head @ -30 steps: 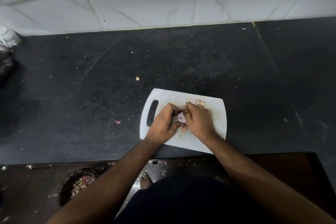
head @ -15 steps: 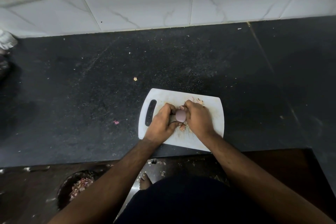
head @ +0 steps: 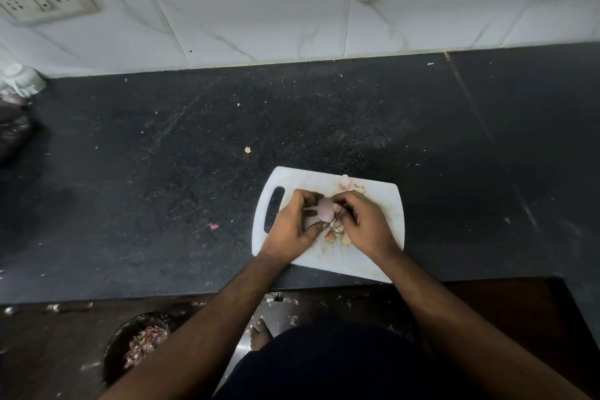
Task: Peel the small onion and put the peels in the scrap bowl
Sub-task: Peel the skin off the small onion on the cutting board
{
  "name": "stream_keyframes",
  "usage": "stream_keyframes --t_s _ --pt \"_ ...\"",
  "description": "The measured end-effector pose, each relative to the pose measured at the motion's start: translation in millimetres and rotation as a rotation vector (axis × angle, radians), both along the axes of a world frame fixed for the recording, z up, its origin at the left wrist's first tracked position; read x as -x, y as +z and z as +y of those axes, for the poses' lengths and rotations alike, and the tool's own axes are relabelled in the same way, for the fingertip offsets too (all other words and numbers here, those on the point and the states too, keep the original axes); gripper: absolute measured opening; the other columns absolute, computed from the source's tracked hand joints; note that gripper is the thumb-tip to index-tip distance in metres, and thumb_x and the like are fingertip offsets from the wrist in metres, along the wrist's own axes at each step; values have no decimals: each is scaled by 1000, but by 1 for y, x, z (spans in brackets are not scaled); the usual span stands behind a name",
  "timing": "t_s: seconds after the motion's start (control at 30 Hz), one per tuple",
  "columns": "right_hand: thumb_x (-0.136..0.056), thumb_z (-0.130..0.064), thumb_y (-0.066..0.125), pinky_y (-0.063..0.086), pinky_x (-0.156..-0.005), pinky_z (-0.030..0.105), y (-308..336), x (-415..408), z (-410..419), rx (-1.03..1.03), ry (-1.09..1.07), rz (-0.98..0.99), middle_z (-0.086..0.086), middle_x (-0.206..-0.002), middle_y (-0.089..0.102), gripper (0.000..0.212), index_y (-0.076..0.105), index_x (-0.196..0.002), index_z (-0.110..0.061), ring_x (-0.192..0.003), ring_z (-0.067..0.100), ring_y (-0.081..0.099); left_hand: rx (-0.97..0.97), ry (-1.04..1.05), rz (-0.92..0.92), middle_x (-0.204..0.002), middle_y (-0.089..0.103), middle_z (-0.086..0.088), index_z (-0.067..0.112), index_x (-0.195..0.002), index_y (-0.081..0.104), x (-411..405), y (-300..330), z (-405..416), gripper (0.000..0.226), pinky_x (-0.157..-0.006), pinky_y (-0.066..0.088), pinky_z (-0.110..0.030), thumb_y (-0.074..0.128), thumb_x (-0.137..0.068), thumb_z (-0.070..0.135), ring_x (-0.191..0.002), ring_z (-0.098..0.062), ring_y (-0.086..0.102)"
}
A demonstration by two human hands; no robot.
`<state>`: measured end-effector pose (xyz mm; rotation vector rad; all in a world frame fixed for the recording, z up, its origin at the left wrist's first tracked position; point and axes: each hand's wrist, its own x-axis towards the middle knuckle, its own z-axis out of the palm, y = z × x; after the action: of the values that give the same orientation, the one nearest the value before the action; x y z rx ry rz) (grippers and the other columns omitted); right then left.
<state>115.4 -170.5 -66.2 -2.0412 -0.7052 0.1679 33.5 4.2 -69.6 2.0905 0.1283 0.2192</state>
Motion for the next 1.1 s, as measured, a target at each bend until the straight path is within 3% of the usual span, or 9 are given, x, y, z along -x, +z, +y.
stream_keyframes --t_s 0.13,0.23,0.47,0.63,0.8,0.93,1.1 --pt "-94 -29 69 55 -86 30 -5 -2 0 23 15 -5 -10 -105 68 19 70 -110 -19 -98 7 65 -99 7 -46 -111 56 4 15 -110 64 -1 1 -1 43 -88 52 -26 89 -76 23 -103 -12 60" --pt "-93 -40 63 53 -84 29 -3 -1 1 54 27 -22 -10 -106 67 27 70 -110 -21 -98 7 63 -81 17 -32 -105 60 5 16 -112 69 0 2 -1 40 -82 49 -17 88 -77 22 -96 -8 62" --pt "-88 -57 61 50 -80 36 -6 -3 3 177 22 -55 -10 -104 64 39 65 -107 -23 -96 13 61 -34 19 49 -120 68 12 22 -131 61 2 6 0 65 -97 48 -19 90 -74 31 -112 -3 62" --pt "-96 -42 52 47 -79 42 -6 -1 3 218 51 -148 -12 -96 63 19 59 -96 -24 -94 17 57 -16 37 30 -110 71 13 24 -117 68 1 5 0 48 -92 53 -26 90 -75 27 -105 -6 65" --pt "-96 -22 47 39 -77 38 -3 5 6 380 53 -275 -5 -91 62 4 50 -94 -22 -94 23 55 -51 13 25 -103 67 10 23 -109 66 0 3 -1 38 -83 50 -21 88 -77 22 -97 -8 63" --pt "-88 -10 53 40 -74 40 -3 5 8 412 26 -247 -5 -85 61 14 49 -91 -22 -92 24 55 -80 0 3 -97 65 4 18 -99 62 1 1 -2 30 -75 43 -13 85 -81 20 -89 -5 57" --pt "-93 -7 57 32 -66 35 -3 -8 2 354 114 -162 -7 -77 54 12 54 -88 -17 -80 19 48 -45 -74 34 -104 68 4 17 -102 63 -1 1 3 28 -82 50 -23 83 -84 26 -99 -12 63"
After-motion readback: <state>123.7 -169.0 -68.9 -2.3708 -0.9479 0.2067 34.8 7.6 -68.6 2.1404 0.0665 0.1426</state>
